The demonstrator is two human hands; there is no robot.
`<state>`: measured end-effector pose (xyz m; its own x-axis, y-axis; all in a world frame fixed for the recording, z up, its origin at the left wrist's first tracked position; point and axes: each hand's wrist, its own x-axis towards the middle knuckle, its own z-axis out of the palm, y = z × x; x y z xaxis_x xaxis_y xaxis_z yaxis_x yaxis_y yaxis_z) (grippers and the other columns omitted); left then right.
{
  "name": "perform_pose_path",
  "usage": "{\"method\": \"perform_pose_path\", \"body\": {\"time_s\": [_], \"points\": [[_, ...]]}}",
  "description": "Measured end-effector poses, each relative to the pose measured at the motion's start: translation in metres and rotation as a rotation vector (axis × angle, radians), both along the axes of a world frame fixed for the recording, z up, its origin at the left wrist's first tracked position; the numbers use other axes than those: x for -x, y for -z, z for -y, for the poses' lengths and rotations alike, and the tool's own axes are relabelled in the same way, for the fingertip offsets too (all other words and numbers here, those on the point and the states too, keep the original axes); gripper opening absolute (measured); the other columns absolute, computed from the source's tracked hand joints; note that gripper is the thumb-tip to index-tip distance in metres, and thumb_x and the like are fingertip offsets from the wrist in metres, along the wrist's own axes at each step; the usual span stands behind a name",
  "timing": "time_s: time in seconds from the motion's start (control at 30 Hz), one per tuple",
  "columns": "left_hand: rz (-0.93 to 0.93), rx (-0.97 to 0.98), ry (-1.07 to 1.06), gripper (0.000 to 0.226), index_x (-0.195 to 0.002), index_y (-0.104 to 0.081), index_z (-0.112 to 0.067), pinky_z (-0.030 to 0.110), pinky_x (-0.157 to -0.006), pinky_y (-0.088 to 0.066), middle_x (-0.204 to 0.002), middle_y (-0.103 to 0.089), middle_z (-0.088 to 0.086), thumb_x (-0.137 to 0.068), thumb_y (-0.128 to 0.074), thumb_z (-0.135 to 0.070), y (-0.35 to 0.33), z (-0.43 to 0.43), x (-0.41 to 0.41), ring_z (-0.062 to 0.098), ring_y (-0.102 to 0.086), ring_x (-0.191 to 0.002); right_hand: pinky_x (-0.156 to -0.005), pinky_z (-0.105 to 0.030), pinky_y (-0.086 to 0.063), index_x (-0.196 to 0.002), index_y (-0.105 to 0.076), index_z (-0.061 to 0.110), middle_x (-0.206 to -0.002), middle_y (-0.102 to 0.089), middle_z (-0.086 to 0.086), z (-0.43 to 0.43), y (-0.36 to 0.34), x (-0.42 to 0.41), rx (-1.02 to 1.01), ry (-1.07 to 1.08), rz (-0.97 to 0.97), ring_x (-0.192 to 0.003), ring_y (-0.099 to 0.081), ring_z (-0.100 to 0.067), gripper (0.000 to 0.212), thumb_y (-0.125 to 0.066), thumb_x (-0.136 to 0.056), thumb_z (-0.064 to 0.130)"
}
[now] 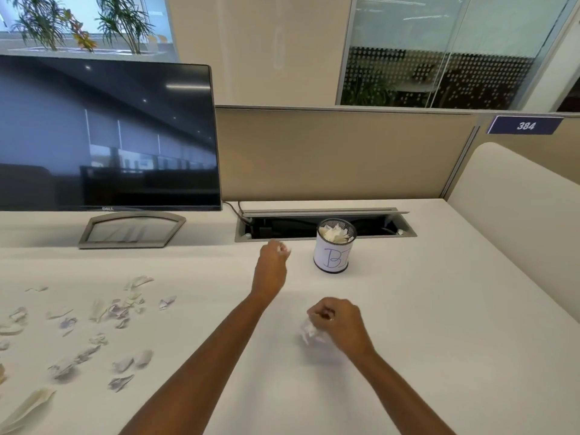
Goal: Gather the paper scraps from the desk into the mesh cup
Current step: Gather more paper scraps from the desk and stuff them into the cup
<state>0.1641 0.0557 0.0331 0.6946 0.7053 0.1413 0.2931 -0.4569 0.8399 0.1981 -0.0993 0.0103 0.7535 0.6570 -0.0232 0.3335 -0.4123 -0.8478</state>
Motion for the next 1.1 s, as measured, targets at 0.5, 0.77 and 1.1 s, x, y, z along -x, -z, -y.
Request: {"method": "perform_pose_path", "body": {"time_s": [0.5, 0.77, 1.1], "points": [[-0.050, 0.055, 0.112, 0.022, -0.109, -0.055, 0.002, 0.031, -0.091, -0.041, -0.124, -0.049, 0.022, -0.095, -0.048, -0.012, -0.029, 0.017, -0.137, 0.031, -0.052, -0.110, -0.073, -0.027, -0.046, -0.086, -0.070, -0.002, -0.078, -0.063, -0.008, -0.030, -0.061, -0.151, -0.367, 0.454, 0.006, -0.076, -0.057, -0.019, 0.010, -0.063, -0.079, -0.002], [0.180, 0.352, 0.117, 0.037, -0.125, -0.053, -0.009, 0.029, -0.100, -0.040, -0.135, -0.049, 0.011, -0.090, -0.047, 0.001, -0.023, 0.008, -0.130, 0.018, -0.046, -0.124, -0.056, -0.007, -0.042, -0.085, -0.070, -0.002, -0.090, -0.070, -0.019, -0.062, -0.051, -0.168, -0.367, 0.449, 0.050, -0.074, -0.055, -0.016, 0.010, -0.063, -0.078, -0.001], [0.221, 0.317, 0.049, 0.045, -0.136, -0.043, -0.008, 0.020, -0.105, -0.028, -0.144, -0.043, 0.008, -0.094, -0.031, 0.001, -0.005, 0.005, -0.107, 0.017, -0.039, -0.133, -0.090, -0.021, -0.039, -0.119, -0.060, 0.007, -0.125, -0.061, -0.012, -0.068, -0.047, -0.144, -0.078, 0.047, 0.266, -0.115, -0.056, -0.022, 0.030, -0.045, -0.093, 0.007]]}}
